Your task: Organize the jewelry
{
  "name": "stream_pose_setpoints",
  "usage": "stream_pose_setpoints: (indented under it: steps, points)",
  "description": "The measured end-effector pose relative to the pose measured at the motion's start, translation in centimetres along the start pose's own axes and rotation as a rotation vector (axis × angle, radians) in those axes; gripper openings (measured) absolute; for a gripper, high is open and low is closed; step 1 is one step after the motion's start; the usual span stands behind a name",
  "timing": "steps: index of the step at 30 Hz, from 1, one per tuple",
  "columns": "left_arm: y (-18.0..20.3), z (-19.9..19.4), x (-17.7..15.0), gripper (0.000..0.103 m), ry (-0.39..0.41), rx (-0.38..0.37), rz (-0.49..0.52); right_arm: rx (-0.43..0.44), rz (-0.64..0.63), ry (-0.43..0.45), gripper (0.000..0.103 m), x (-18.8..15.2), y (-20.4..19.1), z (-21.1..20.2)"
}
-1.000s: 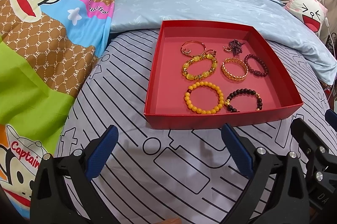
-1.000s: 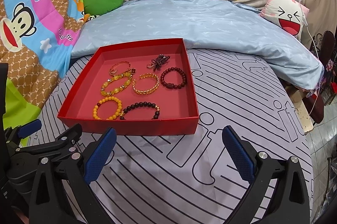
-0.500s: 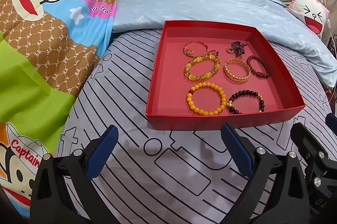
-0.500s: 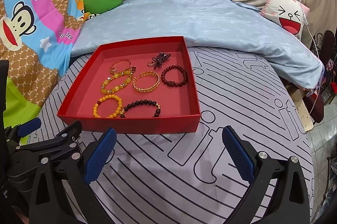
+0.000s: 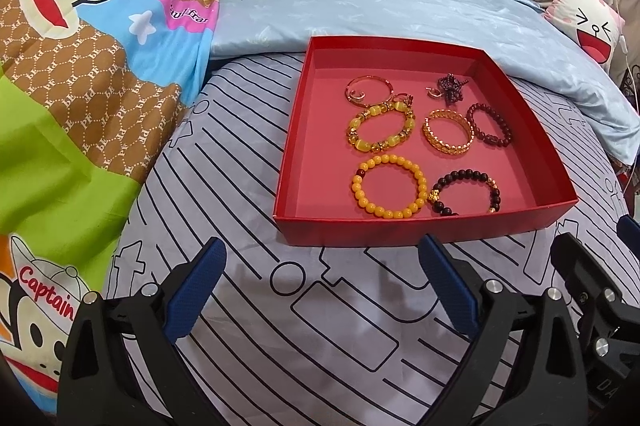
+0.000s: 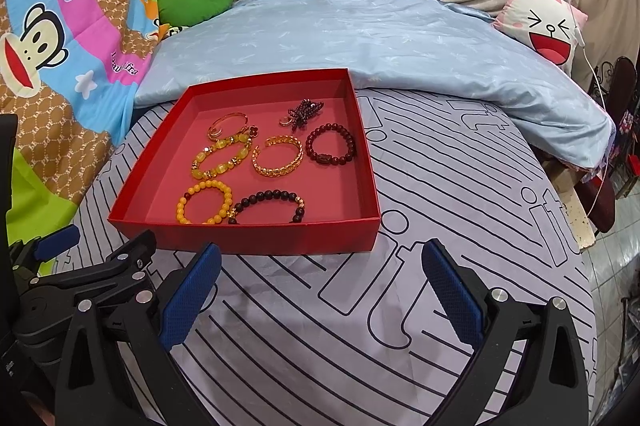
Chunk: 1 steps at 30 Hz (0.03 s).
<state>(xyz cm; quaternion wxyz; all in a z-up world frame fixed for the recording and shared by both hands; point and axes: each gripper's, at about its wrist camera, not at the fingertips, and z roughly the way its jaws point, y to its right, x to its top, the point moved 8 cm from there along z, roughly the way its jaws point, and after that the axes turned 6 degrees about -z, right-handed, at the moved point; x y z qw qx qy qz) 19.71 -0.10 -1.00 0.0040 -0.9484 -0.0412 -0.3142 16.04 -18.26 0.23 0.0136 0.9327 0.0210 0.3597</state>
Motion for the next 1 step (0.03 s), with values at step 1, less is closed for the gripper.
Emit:
stream_pose_setpoints:
  steps: [1]
  points:
    - [0.01, 0.00, -0.04, 0.092, 0.000, 0.001, 0.001, 0.000, -0.001, -0.001, 0.097, -0.02, 0.02, -0.01]
